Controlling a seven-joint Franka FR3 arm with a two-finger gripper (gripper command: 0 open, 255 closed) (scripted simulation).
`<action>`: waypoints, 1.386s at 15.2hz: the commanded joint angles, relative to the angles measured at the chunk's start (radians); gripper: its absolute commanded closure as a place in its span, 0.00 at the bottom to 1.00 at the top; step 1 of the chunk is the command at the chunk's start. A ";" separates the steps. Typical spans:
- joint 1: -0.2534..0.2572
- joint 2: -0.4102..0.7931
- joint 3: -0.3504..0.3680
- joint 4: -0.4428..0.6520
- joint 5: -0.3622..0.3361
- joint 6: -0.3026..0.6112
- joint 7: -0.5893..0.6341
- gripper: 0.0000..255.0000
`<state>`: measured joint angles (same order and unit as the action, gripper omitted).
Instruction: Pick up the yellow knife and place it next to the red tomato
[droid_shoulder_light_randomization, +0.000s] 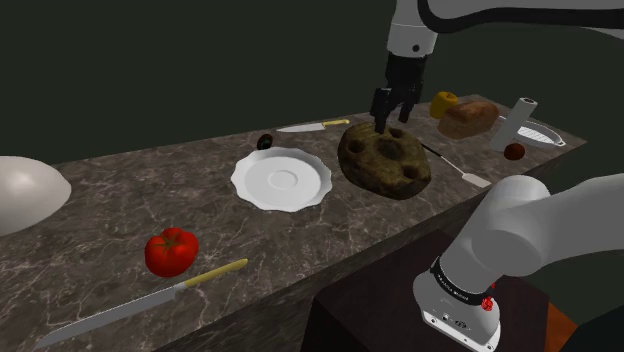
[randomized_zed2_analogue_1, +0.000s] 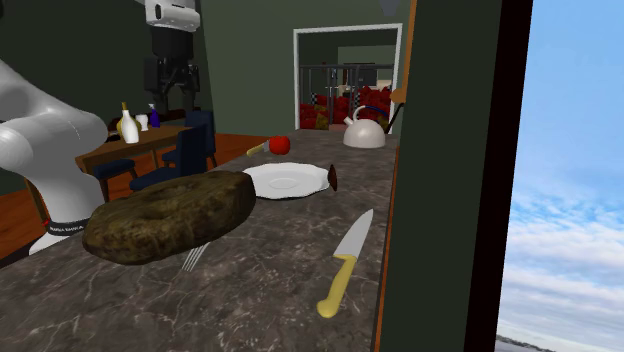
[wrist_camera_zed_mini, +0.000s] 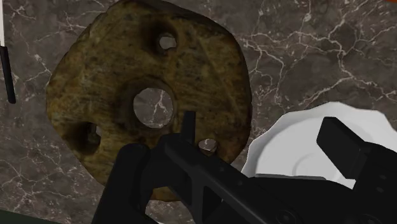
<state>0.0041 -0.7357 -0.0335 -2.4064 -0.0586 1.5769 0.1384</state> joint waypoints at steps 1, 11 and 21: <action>0.000 0.000 0.000 0.000 0.000 0.000 0.000 0.00; 0.022 0.337 -0.139 0.140 -0.197 0.145 -0.412 0.00; 0.032 0.715 -0.195 0.377 -0.307 0.287 -0.766 0.00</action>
<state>0.0346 -0.0646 -0.2274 -2.0621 -0.3580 1.8517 -0.5928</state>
